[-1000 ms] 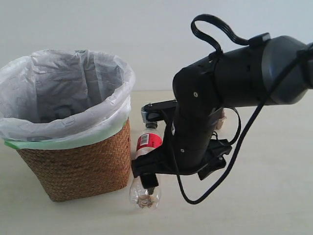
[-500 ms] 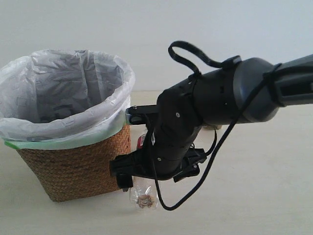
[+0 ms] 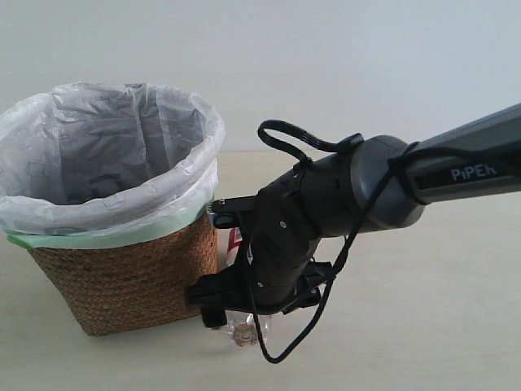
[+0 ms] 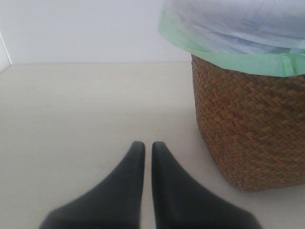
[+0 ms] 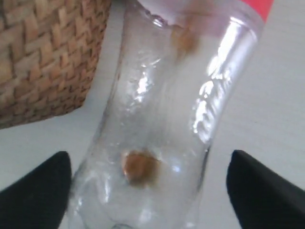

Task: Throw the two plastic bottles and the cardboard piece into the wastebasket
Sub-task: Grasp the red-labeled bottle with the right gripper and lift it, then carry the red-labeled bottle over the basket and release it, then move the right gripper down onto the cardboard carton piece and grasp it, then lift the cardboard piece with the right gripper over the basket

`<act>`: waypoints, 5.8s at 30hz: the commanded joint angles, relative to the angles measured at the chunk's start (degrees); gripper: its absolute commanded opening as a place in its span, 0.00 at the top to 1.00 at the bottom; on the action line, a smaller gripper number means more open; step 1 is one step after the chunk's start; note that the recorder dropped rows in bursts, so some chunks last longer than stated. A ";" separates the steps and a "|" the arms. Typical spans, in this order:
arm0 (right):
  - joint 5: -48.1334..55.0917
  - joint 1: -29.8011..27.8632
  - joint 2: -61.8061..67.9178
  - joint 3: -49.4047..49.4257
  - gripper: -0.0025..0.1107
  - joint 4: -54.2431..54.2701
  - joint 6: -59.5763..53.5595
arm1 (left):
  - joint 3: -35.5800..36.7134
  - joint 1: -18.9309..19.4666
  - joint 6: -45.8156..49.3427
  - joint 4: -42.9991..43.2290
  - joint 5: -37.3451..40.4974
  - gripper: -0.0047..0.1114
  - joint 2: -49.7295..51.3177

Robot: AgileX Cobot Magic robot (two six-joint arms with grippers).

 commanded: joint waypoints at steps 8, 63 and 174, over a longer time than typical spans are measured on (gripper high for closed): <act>9.53 -0.24 -0.20 0.31 0.98 -8.23 2.70 | 0.15 -0.35 0.01 -0.38 -0.24 0.92 -0.11; 15.35 -6.10 -20.65 -28.46 0.12 26.58 -22.51 | 0.15 -0.35 0.01 -0.38 -0.24 0.92 -0.11; 32.86 -16.54 -6.12 -49.43 0.07 41.81 -32.21 | 0.15 -0.35 0.01 -0.38 -0.24 0.92 -0.11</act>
